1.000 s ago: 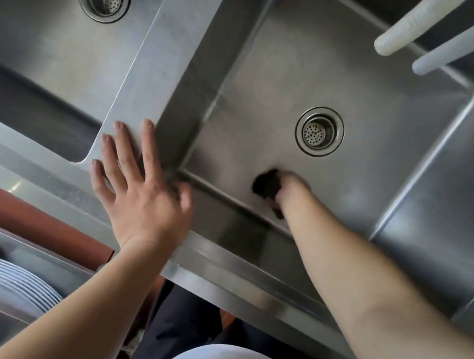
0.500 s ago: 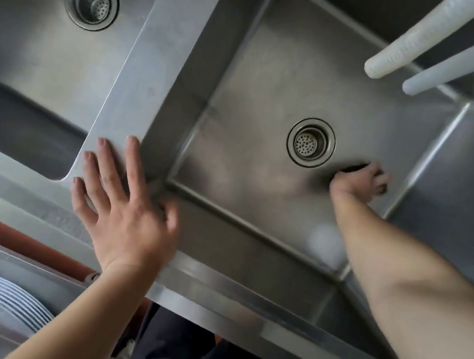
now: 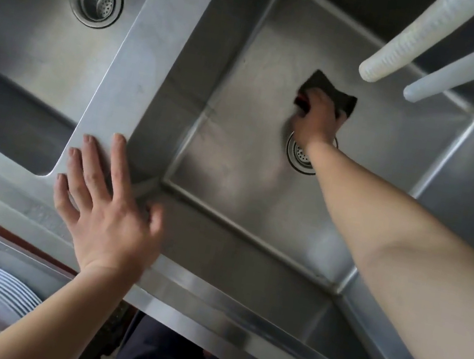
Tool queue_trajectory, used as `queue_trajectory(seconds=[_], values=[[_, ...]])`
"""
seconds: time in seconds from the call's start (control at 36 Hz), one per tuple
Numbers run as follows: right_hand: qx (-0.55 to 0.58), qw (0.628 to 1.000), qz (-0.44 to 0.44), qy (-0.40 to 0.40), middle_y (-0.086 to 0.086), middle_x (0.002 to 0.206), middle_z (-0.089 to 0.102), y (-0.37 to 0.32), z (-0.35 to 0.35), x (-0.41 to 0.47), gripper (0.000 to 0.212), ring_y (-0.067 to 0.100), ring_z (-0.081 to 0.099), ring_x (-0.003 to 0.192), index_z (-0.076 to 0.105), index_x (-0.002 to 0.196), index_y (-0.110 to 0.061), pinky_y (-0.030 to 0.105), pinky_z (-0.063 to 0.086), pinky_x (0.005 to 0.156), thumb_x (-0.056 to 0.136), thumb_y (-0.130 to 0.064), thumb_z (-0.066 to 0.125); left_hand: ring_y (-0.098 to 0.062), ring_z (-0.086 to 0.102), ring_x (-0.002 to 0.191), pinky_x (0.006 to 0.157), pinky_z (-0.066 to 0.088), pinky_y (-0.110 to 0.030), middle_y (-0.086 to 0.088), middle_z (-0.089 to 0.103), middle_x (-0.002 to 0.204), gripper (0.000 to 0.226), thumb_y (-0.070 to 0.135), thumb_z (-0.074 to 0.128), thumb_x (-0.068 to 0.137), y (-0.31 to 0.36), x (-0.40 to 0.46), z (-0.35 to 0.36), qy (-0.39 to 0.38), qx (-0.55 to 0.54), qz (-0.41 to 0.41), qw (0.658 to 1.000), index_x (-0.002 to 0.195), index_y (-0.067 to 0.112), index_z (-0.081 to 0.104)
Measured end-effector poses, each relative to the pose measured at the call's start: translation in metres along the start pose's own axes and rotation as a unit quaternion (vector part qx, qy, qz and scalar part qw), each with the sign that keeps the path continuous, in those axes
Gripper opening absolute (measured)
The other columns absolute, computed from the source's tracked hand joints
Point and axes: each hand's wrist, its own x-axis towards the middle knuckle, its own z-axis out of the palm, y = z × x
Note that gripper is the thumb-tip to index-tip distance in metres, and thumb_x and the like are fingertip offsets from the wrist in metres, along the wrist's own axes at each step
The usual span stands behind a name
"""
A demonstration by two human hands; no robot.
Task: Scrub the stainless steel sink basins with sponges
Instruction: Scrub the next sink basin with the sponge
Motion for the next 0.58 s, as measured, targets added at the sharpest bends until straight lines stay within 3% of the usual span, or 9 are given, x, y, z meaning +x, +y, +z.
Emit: queue_trajectory(seconds=[0.14, 0.31, 0.44, 0.58], values=[[-0.060, 0.985, -0.129, -0.101, 0.004, 0.133, 0.056, -0.008, 0.011, -0.022, 0.040, 0.025, 0.043, 0.128, 0.062, 0.122, -0.018, 0.043, 0.021, 0.109, 0.082, -0.014, 0.061, -0.027, -0.003, 0.153, 0.122, 0.001, -0.052, -0.012, 0.002, 0.166, 0.099, 0.043, 0.045, 0.072, -0.001, -0.001, 0.000, 0.002, -0.005, -0.004, 1.000, 0.159, 0.028, 0.002], [-0.173, 0.944, -0.242, -0.142, 0.013, 0.129, 0.050, 0.022, 0.009, -0.050, 0.042, 0.034, 0.041, 0.122, 0.057, 0.128, -0.017, 0.042, 0.022, 0.107, 0.086, -0.015, 0.059, -0.026, -0.003, 0.153, 0.121, -0.002, -0.047, -0.011, 0.001, 0.166, 0.099, 0.040, 0.049, 0.072, -0.001, -0.002, 0.002, 0.005, -0.009, -0.003, 1.000, 0.159, 0.029, 0.003], [-0.200, 0.957, -0.175, -0.113, 0.015, 0.135, 0.048, 0.041, -0.004, -0.051, 0.055, 0.035, 0.042, 0.123, 0.045, 0.141, -0.014, 0.042, 0.033, 0.098, 0.088, -0.023, 0.059, -0.026, -0.003, 0.153, 0.122, 0.000, -0.049, -0.010, 0.002, 0.166, 0.098, 0.043, 0.047, 0.073, -0.001, -0.001, 0.002, 0.006, -0.009, -0.001, 1.000, 0.159, 0.030, 0.002], [-0.240, 0.966, -0.081, -0.059, 0.014, 0.136, 0.049, 0.039, -0.011, -0.044, 0.050, 0.036, 0.041, 0.126, 0.043, 0.140, -0.014, 0.045, 0.036, 0.098, 0.092, -0.016, 0.055, -0.027, -0.003, 0.154, 0.123, 0.003, -0.052, -0.011, 0.003, 0.166, 0.097, 0.042, 0.047, 0.074, 0.000, -0.002, 0.001, 0.001, -0.013, -0.004, 1.000, 0.159, 0.031, 0.001]])
